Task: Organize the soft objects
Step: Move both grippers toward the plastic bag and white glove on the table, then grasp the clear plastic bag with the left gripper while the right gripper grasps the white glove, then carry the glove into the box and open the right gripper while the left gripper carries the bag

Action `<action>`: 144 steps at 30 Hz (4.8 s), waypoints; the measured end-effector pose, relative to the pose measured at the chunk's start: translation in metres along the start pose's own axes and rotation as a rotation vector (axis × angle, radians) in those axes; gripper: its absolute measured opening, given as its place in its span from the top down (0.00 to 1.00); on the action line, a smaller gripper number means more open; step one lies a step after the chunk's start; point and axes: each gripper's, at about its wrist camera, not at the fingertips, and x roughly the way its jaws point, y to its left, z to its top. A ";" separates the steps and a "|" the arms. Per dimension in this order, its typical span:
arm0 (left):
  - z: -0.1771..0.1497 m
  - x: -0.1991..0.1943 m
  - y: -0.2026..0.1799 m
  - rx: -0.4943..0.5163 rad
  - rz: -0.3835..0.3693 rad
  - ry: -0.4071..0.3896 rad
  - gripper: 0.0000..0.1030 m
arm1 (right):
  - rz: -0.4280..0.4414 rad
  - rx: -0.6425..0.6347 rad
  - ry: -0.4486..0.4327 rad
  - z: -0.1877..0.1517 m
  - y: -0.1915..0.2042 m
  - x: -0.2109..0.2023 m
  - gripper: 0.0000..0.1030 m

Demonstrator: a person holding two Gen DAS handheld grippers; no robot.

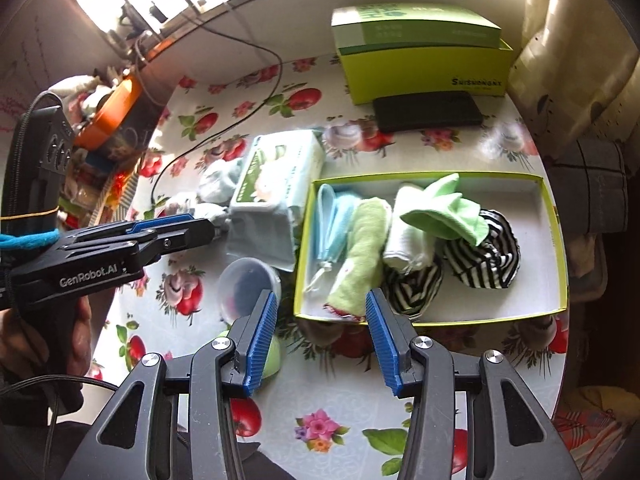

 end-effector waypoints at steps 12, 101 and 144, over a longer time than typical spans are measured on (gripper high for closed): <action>-0.037 -0.018 0.063 -0.115 0.018 0.005 0.63 | 0.026 -0.072 0.047 -0.003 0.048 0.016 0.56; -0.045 0.030 0.220 -0.376 0.095 0.033 0.73 | 0.005 -0.447 0.283 0.083 0.185 0.204 0.78; -0.017 -0.021 0.039 -0.103 0.041 -0.026 0.73 | 0.062 -0.038 -0.067 0.017 0.012 -0.001 0.78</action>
